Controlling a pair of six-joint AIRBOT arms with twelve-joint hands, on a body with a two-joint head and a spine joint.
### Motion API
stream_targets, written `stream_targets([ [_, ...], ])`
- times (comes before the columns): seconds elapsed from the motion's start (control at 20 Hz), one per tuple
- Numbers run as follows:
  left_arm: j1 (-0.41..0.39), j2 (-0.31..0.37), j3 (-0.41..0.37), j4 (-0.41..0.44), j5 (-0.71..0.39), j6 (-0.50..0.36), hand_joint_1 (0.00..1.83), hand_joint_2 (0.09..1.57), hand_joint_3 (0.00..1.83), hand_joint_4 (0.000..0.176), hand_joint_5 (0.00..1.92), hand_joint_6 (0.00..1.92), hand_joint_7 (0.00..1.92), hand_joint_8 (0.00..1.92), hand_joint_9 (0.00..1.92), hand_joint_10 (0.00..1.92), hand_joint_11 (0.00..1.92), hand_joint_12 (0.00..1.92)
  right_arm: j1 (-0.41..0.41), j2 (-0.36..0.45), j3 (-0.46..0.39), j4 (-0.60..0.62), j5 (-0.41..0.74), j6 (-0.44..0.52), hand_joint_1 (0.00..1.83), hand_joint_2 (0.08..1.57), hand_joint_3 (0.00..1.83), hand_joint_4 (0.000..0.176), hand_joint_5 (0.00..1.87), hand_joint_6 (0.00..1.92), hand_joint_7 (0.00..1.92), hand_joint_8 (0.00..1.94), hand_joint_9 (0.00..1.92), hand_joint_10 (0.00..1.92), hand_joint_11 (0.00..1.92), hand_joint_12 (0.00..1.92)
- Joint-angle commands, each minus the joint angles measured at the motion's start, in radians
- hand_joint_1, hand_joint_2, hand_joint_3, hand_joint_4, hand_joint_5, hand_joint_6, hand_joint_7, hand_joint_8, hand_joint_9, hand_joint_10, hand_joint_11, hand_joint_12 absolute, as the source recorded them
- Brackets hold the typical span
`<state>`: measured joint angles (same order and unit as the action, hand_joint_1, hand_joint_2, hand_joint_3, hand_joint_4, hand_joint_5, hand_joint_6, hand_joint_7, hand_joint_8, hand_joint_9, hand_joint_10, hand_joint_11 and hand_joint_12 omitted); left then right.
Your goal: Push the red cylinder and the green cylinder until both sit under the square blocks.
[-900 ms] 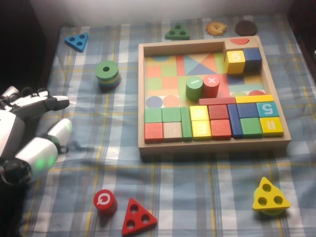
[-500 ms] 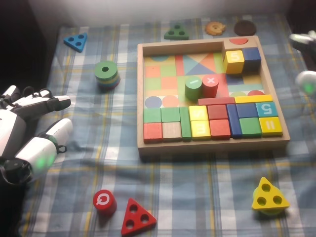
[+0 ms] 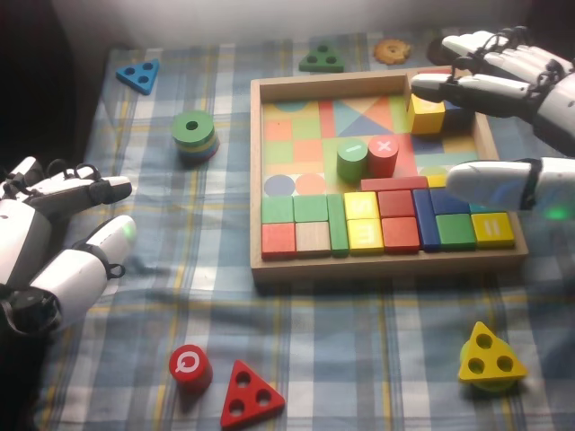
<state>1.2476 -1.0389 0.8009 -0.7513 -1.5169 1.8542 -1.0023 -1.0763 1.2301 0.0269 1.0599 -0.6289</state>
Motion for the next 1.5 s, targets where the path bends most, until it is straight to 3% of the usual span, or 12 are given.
stream_targets([
  [0.0,-0.012,-0.001,0.005,0.043,-0.111,-0.007,0.36,1.32,0.00,0.068,0.76,0.00,0.50,0.00,0.43,0.01,0.01,0.14,0.017,-0.012,0.010,0.001,0.092,0.009,0.00,0.90,0.00,0.164,0.24,0.00,0.00,0.00,0.00,0.00,0.00,0.00],
  [0.05,-0.012,0.000,0.004,0.043,-0.110,-0.007,0.33,1.33,0.00,0.072,0.75,0.00,0.49,0.00,0.41,0.00,0.00,0.15,0.025,-0.023,0.019,-0.006,0.077,0.009,0.00,0.89,0.00,0.160,0.25,0.01,0.00,0.00,0.00,0.00,0.00,0.00],
  [0.1,-0.012,0.000,0.004,0.043,-0.110,-0.007,0.35,1.33,0.00,0.080,0.74,0.00,0.49,0.00,0.41,0.00,0.01,0.16,0.032,-0.035,0.028,-0.014,0.063,0.010,0.00,0.89,0.00,0.134,0.26,0.01,0.00,0.00,0.00,0.00,0.00,0.00],
  [0.25,-0.012,0.000,0.005,0.043,-0.109,-0.007,0.33,1.33,0.00,0.094,0.73,0.00,0.48,0.00,0.40,0.00,0.00,0.19,0.057,-0.072,0.063,-0.044,0.004,0.010,0.00,0.88,0.00,0.144,0.26,0.01,0.00,0.00,0.00,0.00,0.00,0.00],
  [0.45,-0.013,-0.002,0.007,0.044,-0.112,-0.024,0.33,1.33,0.00,0.089,0.74,0.00,0.49,0.00,0.43,0.01,0.00,0.21,0.070,-0.099,0.094,-0.066,-0.047,0.010,0.00,0.93,0.00,0.051,0.36,0.01,0.00,0.00,0.00,0.00,0.00,0.00],
  [0.5,-0.013,-0.002,0.008,0.044,-0.112,-0.025,0.32,1.32,0.00,0.100,0.74,0.00,0.50,0.00,0.44,0.00,0.00,0.25,0.070,-0.104,0.100,-0.068,-0.057,0.010,0.00,0.93,0.00,0.054,0.37,0.01,0.00,0.00,0.00,0.00,0.00,0.00],
  [0.95,-0.013,-0.001,0.007,0.042,-0.111,-0.025,0.30,1.34,0.00,0.097,0.72,0.00,0.47,0.00,0.41,0.00,0.00,0.15,0.070,-0.122,0.123,-0.089,-0.111,0.010,0.00,0.97,0.01,0.108,0.35,0.00,0.00,0.00,0.00,0.00,0.00,0.00],
  [1.0,-0.013,-0.001,0.007,0.042,-0.111,-0.025,0.33,1.34,0.00,0.084,0.73,0.00,0.48,0.00,0.41,0.00,0.00,0.15,0.070,-0.122,0.124,-0.092,-0.116,0.010,0.00,0.96,0.01,0.101,0.34,0.00,0.00,0.00,0.00,0.00,0.00,0.00],
  [1.05,-0.013,-0.001,0.007,0.042,-0.111,-0.025,0.35,1.34,0.00,0.082,0.73,0.00,0.48,0.00,0.42,0.00,0.00,0.16,0.070,-0.122,0.126,-0.095,-0.122,0.010,0.00,0.95,0.00,0.117,0.33,0.00,0.00,0.00,0.00,0.00,0.00,0.00],
  [1.3,-0.013,-0.001,0.006,0.042,-0.111,-0.025,0.34,1.33,0.00,0.077,0.74,0.00,0.49,0.00,0.41,0.00,0.00,0.14,0.070,-0.121,0.128,-0.108,-0.146,0.010,0.00,0.93,0.00,0.082,0.35,0.01,0.00,0.00,0.00,0.00,0.00,0.00],
  [1.4,-0.013,0.000,0.006,0.042,-0.111,-0.025,0.37,1.33,0.00,0.063,0.75,0.00,0.49,0.00,0.41,0.00,0.00,0.14,0.070,-0.121,0.128,-0.111,-0.156,0.010,0.00,0.92,0.00,0.087,0.35,0.00,0.00,0.00,0.00,0.00,0.00,0.00],
  [1.45,-0.013,0.000,0.007,0.042,-0.111,-0.025,0.36,1.33,0.00,0.073,0.74,0.00,0.50,0.00,0.42,0.00,0.00,0.18,0.070,-0.121,0.129,-0.111,-0.162,0.010,0.00,0.92,0.00,0.101,0.33,0.00,0.00,0.00,0.00,0.00,0.00,0.00],
])
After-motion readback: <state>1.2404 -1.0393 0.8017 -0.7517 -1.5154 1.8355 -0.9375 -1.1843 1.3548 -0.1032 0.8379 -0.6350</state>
